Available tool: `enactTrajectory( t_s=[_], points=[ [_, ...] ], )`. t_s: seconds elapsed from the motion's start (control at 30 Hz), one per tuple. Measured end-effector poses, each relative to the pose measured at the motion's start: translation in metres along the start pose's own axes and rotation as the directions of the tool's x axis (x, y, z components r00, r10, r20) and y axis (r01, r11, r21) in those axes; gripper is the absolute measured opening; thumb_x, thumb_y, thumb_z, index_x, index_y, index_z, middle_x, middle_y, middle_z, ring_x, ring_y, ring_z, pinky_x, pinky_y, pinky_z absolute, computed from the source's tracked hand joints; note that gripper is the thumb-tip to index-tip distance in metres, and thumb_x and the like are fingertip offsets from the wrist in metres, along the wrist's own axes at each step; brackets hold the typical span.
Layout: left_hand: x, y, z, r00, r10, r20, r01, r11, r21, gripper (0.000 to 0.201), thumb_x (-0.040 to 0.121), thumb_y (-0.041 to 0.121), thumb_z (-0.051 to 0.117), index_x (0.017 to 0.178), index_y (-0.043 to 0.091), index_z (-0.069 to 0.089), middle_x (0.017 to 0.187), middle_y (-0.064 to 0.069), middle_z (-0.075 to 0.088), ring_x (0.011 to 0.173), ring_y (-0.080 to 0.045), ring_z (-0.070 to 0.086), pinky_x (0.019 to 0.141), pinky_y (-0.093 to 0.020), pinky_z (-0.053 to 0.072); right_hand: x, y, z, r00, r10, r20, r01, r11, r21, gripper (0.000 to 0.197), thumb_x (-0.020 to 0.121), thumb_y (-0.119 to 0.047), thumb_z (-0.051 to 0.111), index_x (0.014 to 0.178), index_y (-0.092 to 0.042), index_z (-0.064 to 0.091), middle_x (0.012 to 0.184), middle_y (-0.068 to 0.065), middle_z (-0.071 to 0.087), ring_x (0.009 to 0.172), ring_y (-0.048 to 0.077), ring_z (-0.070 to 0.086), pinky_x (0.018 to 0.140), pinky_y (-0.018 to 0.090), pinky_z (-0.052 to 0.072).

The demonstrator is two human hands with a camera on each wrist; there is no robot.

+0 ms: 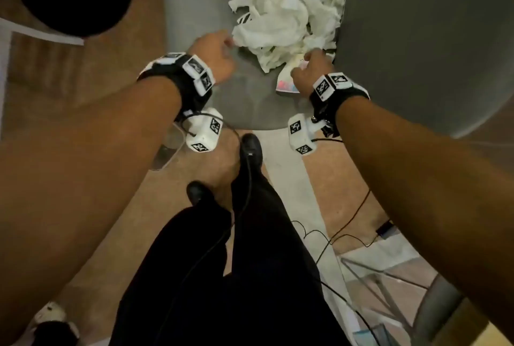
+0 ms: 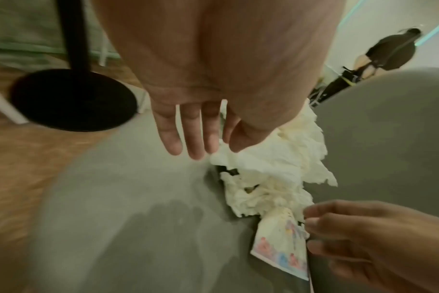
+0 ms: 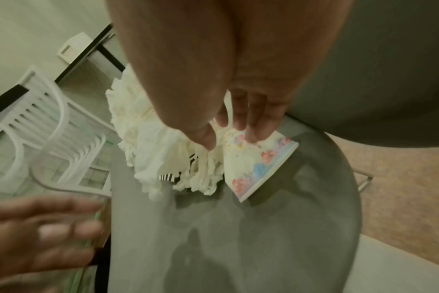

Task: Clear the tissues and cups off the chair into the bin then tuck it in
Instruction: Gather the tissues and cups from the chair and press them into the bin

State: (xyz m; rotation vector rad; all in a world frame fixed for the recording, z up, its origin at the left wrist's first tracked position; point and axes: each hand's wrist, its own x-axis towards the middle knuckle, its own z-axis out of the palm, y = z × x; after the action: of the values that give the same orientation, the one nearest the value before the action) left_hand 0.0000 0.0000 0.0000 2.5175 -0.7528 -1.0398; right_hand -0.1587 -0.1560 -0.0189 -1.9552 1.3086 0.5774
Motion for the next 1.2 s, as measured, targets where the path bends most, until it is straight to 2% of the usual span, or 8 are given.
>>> enactTrajectory(
  t_s=[0.27,0.53,0.67,0.73,0.87,0.97,1.07,1.2],
  points=[
    [0.052,0.027,0.058,0.975,0.196,0.106,-0.206,0.975,0.085,0.069,0.077,0.034,0.063,0.143,0.031,0.043,0.142,-0.013,0.035,0.123,-0.038,0.046,0.105,-0.037,0.042,0.048,0.014,0.024,1.000,0.011,-0.021,-0.014,0.984,-0.179,0.096,0.072,-0.034,0.077,0.147,0.000,0.027,0.141,0.022,0.045,0.129,0.040,0.047,0.103,0.042,0.045],
    [0.060,-0.009,0.048,0.980,0.178,-0.088,-0.174,0.984,0.049,0.025,0.084,0.030,0.056,0.091,0.007,0.061,0.099,-0.010,0.051,0.087,-0.023,0.049,0.074,-0.027,0.036,0.056,0.004,0.031,1.000,-0.016,-0.007,0.014,0.983,-0.182,0.083,0.068,-0.043,0.083,0.133,-0.007,0.045,0.131,0.014,0.055,0.118,0.034,0.057,0.082,0.033,0.045],
    [0.050,-0.027,0.031,0.980,0.148,-0.135,-0.148,0.989,0.014,0.021,0.085,0.024,0.053,0.068,0.014,0.048,0.082,-0.008,0.051,0.101,-0.031,0.052,0.080,-0.027,0.037,0.042,-0.007,0.024,0.999,0.042,-0.004,-0.042,0.983,-0.180,0.089,0.069,-0.050,0.082,0.136,-0.008,0.042,0.131,0.011,0.056,0.118,0.033,0.057,0.080,0.034,0.044],
    [0.043,-0.037,0.024,0.982,0.077,-0.175,-0.087,0.995,-0.047,0.006,0.086,0.010,0.049,0.082,0.010,0.053,0.091,-0.010,0.055,0.103,-0.032,0.053,0.079,-0.027,0.037,0.031,-0.016,0.021,0.997,0.077,-0.017,-0.078,0.981,-0.175,0.091,0.069,-0.050,0.083,0.137,-0.005,0.042,0.132,0.013,0.056,0.119,0.034,0.057,0.081,0.034,0.045],
    [0.026,-0.060,0.020,0.975,0.019,-0.221,-0.066,0.976,-0.208,0.041,0.082,0.001,0.039,0.118,0.017,0.050,0.101,-0.011,0.065,0.078,-0.028,0.058,0.064,-0.034,0.044,0.015,-0.031,0.028,0.994,0.114,-0.003,-0.113,0.981,-0.158,0.099,0.058,-0.054,0.087,0.132,-0.002,0.047,0.120,0.012,0.064,0.106,0.033,0.064,0.073,0.034,0.049],
    [0.020,-0.075,0.019,0.981,-0.001,-0.196,-0.048,0.969,-0.243,0.040,0.086,0.010,0.044,0.120,0.019,0.061,0.116,-0.010,0.066,0.101,-0.030,0.061,0.081,-0.028,0.045,0.002,-0.048,0.039,0.995,0.093,0.019,-0.090,0.987,-0.131,0.102,0.051,-0.057,0.087,0.129,-0.003,0.047,0.108,0.007,0.064,0.095,0.027,0.063,0.068,0.034,0.051],
    [0.015,-0.090,0.019,0.982,-0.043,-0.183,-0.009,0.961,-0.275,0.036,0.076,0.039,0.052,0.092,0.011,0.069,0.097,-0.013,0.069,0.093,-0.030,0.062,0.078,-0.029,0.048,-0.005,-0.062,0.051,0.999,0.026,0.044,-0.021,0.993,-0.118,0.089,0.066,-0.049,0.087,0.131,-0.006,0.045,0.106,0.002,0.052,0.096,0.020,0.053,0.072,0.028,0.039],
    [0.011,-0.121,0.019,0.973,-0.061,-0.224,0.008,0.974,-0.228,0.005,0.072,0.009,0.056,0.068,0.009,0.057,0.082,-0.012,0.064,0.078,-0.030,0.062,0.063,-0.032,0.050,-0.011,-0.090,0.070,0.996,-0.079,0.035,0.084,0.986,-0.144,0.082,0.067,-0.050,0.086,0.128,-0.011,0.047,0.116,0.003,0.058,0.110,0.024,0.057,0.077,0.028,0.038]
  ],
)
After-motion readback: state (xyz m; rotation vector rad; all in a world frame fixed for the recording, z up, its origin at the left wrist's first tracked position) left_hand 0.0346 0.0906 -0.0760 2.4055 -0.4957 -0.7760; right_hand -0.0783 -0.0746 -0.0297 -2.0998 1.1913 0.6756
